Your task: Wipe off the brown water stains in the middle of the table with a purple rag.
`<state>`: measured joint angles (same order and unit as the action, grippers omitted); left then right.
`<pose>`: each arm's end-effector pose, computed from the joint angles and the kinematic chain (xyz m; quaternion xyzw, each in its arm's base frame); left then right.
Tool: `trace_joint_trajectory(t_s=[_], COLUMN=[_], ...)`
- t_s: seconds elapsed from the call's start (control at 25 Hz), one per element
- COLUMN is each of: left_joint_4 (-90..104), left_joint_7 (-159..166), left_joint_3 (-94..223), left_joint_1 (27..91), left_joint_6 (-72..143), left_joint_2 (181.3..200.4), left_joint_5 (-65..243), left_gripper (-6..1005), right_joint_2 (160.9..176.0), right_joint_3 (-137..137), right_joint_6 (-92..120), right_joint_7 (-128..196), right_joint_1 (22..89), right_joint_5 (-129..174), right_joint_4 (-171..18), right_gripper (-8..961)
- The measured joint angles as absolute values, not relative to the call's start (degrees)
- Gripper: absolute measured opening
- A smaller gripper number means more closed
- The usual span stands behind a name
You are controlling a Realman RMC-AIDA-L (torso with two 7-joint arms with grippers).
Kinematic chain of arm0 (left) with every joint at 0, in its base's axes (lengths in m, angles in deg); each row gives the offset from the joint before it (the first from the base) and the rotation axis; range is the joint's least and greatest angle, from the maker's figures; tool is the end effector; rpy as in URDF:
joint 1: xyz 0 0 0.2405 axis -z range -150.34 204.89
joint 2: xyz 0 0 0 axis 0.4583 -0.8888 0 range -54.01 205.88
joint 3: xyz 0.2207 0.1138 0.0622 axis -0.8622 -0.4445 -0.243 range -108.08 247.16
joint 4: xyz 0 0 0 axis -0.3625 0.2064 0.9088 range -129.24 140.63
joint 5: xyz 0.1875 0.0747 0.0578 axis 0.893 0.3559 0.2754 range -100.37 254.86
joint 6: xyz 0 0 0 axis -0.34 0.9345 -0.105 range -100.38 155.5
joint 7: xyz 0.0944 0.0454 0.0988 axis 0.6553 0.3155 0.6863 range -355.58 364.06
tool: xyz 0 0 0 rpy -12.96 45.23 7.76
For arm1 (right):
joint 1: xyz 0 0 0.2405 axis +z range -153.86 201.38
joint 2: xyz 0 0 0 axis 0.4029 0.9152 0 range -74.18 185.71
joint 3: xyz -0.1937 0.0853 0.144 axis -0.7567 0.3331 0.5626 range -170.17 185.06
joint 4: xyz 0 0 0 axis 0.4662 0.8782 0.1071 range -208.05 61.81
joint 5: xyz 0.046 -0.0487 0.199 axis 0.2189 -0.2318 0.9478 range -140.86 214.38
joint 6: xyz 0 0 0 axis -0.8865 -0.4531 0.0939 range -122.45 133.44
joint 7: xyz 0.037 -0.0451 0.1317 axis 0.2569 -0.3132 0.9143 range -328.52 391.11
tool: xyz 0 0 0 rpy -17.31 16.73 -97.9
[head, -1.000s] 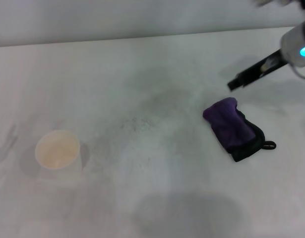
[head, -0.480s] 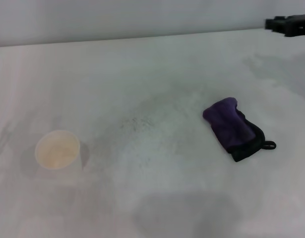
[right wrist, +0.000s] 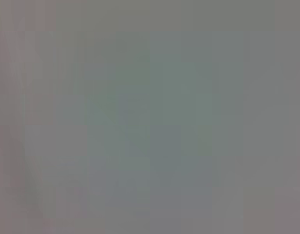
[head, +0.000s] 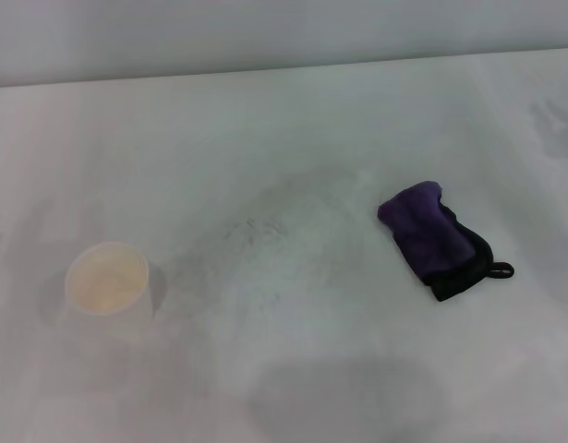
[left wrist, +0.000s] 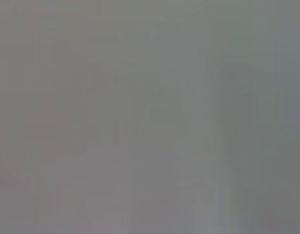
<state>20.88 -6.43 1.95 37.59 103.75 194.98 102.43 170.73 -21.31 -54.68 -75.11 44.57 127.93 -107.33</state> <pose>-0.3672 0.2647 0.0319 -0.7046 -0.1373 -0.2641 0.6442 0.3786 0.3436 0.1078 -0.7252 0.3619 0.2851 0.5117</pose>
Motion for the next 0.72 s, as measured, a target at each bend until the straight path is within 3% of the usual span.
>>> trace_joint_trajectory(t_s=[0.4, 0.72], left_joint_4=[15.15, 13.59], left_joint_7=[-1.56, 0.01], left_joint_3=[1.93, 1.84], left_joint_1=[40.92, 42.88], left_joint_6=[104.36, 106.20], left_joint_2=[195.20, 195.46], left_joint_5=[91.87, 88.33], left_gripper=[834, 834], right_joint_2=[170.93, 170.90], right_joint_3=[-14.26, -14.08], right_joint_6=[-67.30, -64.98], right_joint_7=[-128.63, -131.91], right_joint_1=[44.09, 44.06], right_joint_5=[151.96, 154.90], right_joint_4=[-80.69, -79.84], right_gripper=[370, 391])
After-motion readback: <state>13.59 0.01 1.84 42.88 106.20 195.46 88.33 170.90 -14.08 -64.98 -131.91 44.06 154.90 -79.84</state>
